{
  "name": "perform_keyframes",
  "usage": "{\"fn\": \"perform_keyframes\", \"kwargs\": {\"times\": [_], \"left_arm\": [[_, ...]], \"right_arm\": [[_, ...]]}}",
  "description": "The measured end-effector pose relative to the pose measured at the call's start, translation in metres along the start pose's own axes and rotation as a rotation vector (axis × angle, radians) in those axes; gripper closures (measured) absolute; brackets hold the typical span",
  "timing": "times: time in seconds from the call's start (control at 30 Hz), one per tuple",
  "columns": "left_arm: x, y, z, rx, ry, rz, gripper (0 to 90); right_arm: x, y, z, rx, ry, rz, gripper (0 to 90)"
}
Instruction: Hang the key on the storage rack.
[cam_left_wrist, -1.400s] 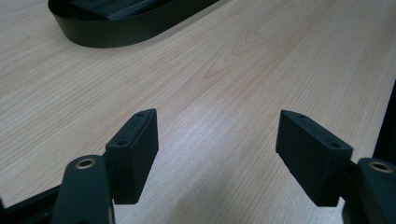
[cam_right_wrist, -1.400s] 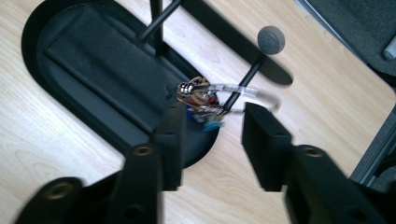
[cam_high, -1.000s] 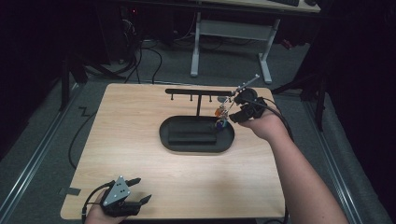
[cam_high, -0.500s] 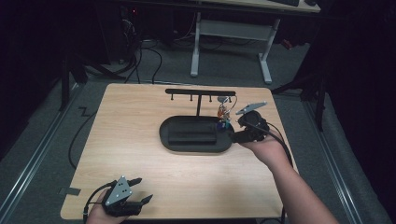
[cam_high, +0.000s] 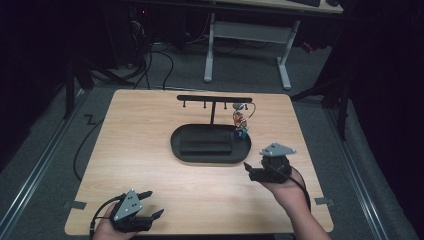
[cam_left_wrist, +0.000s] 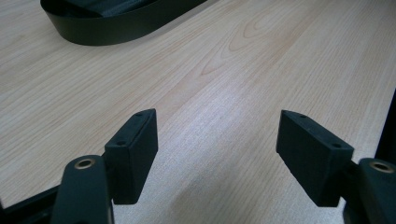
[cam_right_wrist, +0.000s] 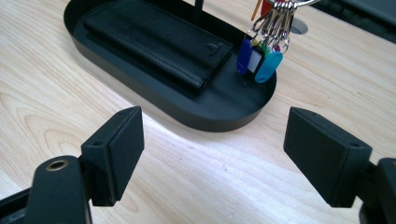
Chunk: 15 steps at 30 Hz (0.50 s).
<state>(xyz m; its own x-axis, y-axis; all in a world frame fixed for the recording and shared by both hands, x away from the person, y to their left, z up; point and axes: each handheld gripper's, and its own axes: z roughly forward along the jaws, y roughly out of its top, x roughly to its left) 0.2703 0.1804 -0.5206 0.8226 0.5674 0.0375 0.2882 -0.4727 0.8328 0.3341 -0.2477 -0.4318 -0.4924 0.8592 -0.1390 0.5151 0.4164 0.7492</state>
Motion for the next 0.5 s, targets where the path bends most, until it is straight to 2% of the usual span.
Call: {"fn": "perform_keyframes", "kwargs": {"times": [0.07,0.13,0.2,0.3,0.4,0.43,0.5], "left_arm": [[0.000,0.000,0.000,0.000,0.002,-0.002,30.0],[0.000,0.000,0.001,-0.001,0.004,-0.004,29.9],[0.000,0.000,0.002,0.002,0.002,-0.006,29.9],[0.001,-0.001,0.002,-0.010,-0.008,-0.029,29.3],[0.001,-0.002,0.001,-0.027,-0.006,-0.039,29.0],[0.002,-0.002,0.000,-0.038,-0.006,-0.049,28.9],[0.004,-0.002,0.000,-0.056,-0.009,-0.084,28.5]], "right_arm": [[0.006,-0.018,0.001,-0.056,-0.011,0.000,21.0],[0.011,-0.036,0.005,-0.076,0.019,0.040,21.0],[0.017,-0.054,0.009,-0.081,0.035,0.068,21.0],[0.023,-0.076,0.013,-0.066,0.037,0.059,20.8],[0.023,-0.097,0.009,-0.058,0.027,0.040,20.5],[0.023,-0.104,0.006,-0.072,0.031,0.065,20.4],[0.021,-0.114,0.002,-0.092,0.075,0.134,20.4]]}}
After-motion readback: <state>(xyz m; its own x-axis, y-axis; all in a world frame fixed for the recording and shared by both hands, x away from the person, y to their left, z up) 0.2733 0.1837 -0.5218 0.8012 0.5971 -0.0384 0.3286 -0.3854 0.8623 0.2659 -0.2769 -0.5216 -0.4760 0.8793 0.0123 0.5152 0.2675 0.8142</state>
